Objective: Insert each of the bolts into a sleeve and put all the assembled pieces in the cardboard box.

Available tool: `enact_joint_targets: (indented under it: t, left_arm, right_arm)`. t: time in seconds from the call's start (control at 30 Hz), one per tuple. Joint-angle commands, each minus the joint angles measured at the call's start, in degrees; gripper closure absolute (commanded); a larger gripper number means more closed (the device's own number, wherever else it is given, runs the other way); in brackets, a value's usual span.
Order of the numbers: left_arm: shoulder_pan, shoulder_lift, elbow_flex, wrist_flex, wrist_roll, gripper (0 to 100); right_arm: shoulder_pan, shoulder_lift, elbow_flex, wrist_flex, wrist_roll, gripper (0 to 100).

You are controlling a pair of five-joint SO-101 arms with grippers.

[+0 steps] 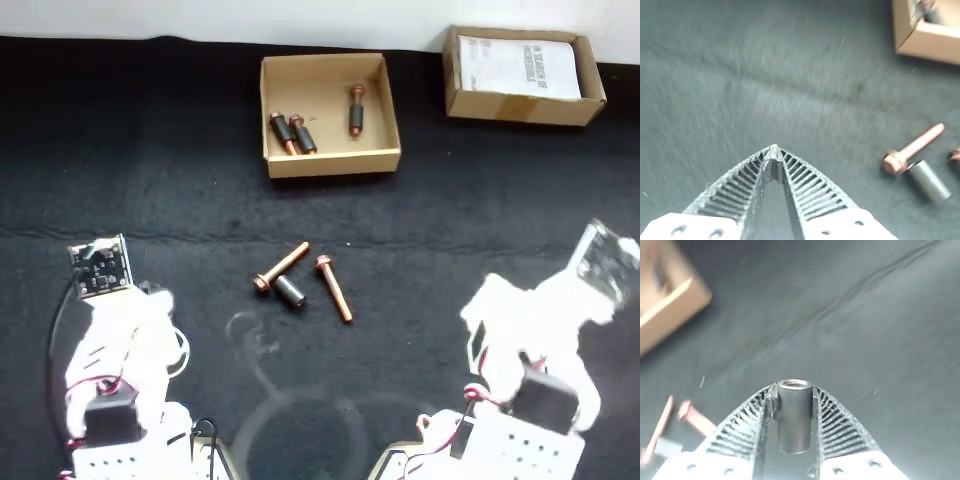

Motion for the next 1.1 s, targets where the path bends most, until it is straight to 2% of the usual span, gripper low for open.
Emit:
enact_joint_targets:
  t: [0.0,0.13,0.27,0.4,0.53,0.73,0.9,1.07]
  left_arm:
    - [0.0,-1.0,-8.0,2.3,-2.0,99]
    - [2.0,1.4,-14.4,4.7,-2.1,99]
    - [6.9,12.4,-24.6,6.8,0.7,99]
    - [12.6,28.5,-38.8,6.9,9.0,99]
    - [21.6,44.5,-51.9,10.2,16.0,99]
    - [33.3,63.2,-61.4,11.8,23.5,99]
    - [37.9,75.1,-66.6,11.7,31.5,99]
    - [38.5,86.2,-70.7,11.7,36.7,99]
  right_arm:
    - [9.5,-8.5,10.8,-13.2,0.8,99.2]
    - [16.1,-17.1,23.6,-25.8,5.0,99.2]
    - [18.8,-25.4,35.0,-32.4,9.4,99.2]
    - [19.0,-30.7,42.3,-33.1,11.0,99.2]
    - [19.0,-29.9,44.1,-33.1,10.6,99.2]
    - [20.5,-29.9,45.0,-34.3,10.6,99.2]
    - [25.9,-29.9,48.3,-40.1,10.9,99.2]
    - [29.7,-29.8,49.5,-40.6,11.0,99.2]
